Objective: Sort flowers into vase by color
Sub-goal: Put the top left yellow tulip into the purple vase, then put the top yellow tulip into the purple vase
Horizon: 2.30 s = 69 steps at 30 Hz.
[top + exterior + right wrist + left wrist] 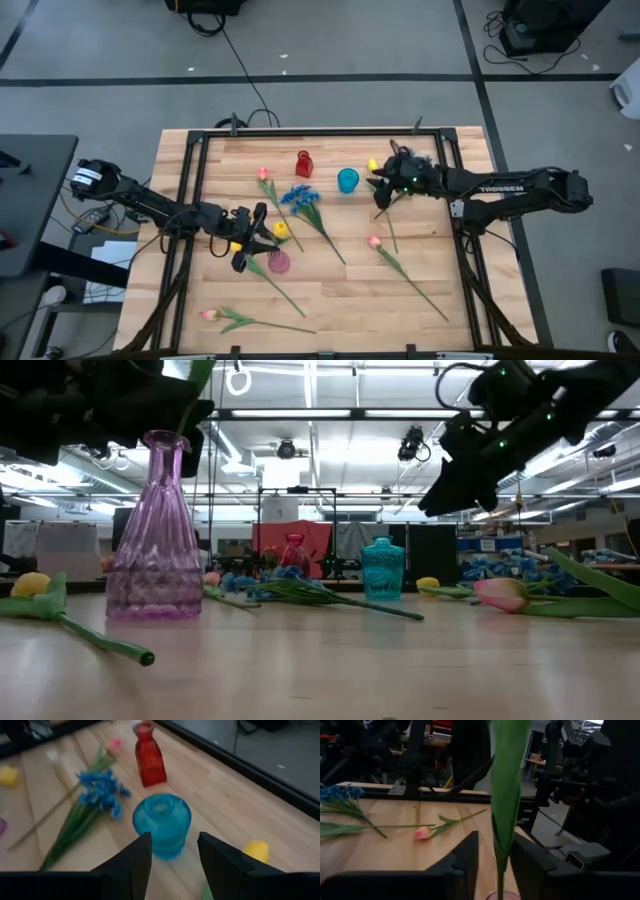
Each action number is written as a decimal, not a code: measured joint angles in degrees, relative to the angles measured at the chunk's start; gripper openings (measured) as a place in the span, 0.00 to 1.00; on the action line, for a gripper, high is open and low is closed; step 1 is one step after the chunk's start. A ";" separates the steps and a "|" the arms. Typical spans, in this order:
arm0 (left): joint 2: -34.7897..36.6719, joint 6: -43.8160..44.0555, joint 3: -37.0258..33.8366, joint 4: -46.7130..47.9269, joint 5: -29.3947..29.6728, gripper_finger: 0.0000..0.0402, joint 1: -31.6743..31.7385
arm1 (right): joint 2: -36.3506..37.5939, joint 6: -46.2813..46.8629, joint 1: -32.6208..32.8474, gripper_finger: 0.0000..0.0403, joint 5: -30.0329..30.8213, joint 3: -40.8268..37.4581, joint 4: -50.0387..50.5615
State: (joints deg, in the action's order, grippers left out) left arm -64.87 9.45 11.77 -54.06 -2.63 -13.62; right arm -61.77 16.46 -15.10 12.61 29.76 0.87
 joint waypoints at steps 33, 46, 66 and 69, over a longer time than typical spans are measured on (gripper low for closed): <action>27.81 1.51 0.04 34.25 36.89 0.40 4.61 | -23.15 25.57 8.32 0.43 4.31 13.71 38.14; 27.81 1.73 0.04 34.27 37.00 0.40 4.69 | -31.83 20.19 3.65 0.32 0.63 17.42 38.54; 27.76 2.45 7.87 43.12 34.38 0.40 9.86 | -7.99 11.53 2.10 0.03 17.96 17.13 33.31; 27.11 1.69 7.93 42.45 29.65 0.39 14.23 | -5.24 0.46 1.09 0.04 16.13 17.16 17.21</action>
State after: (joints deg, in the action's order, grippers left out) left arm -37.76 11.14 19.70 -11.62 27.02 0.61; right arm -67.01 16.92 -14.00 28.74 46.92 18.08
